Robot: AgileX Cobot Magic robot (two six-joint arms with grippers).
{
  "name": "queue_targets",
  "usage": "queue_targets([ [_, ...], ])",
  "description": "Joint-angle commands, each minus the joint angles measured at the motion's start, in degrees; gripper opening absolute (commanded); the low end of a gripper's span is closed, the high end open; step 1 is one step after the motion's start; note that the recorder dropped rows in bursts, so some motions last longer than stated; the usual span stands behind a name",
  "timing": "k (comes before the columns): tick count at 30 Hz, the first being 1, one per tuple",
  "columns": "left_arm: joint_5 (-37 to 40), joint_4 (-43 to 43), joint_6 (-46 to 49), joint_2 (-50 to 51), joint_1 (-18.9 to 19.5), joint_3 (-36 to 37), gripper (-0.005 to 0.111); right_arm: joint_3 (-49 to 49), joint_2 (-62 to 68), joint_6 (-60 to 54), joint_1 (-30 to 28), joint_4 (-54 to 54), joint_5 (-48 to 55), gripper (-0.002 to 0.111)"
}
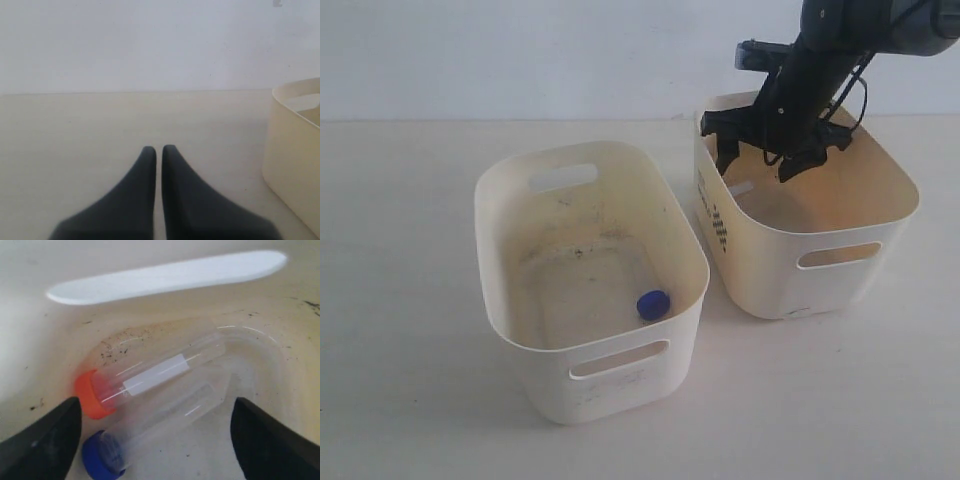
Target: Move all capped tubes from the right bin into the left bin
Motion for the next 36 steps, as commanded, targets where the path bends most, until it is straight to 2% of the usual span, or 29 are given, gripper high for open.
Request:
queue_targets([
  [1,-0.4,-0.4,-0.5,0.0,0.0,-0.2,0.004,-0.1,1.3,0.8,-0.2,-0.8,-0.8,0.078],
  [20,-0.4,-0.4,-0.5,0.0,0.0,-0.2,0.004,-0.1,6.1,5.5,-0.2,-1.2,-5.6,0.077],
  [30,-0.4,-0.4,-0.5,0.0,0.0,-0.2,0.004,-0.1,7.3,5.6,-0.2,-1.2,-4.7,0.032],
  [35,-0.4,-0.4,-0.5,0.0,0.0,-0.2,0.004,-0.1,7.3,5.5,-0.2,-1.2,-3.3,0.003],
  [36,-0.4,-0.4,-0.5,0.0,0.0,-0.2,0.004,-0.1,7.3,5.5,-0.2,-1.2,-3.0,0.0],
])
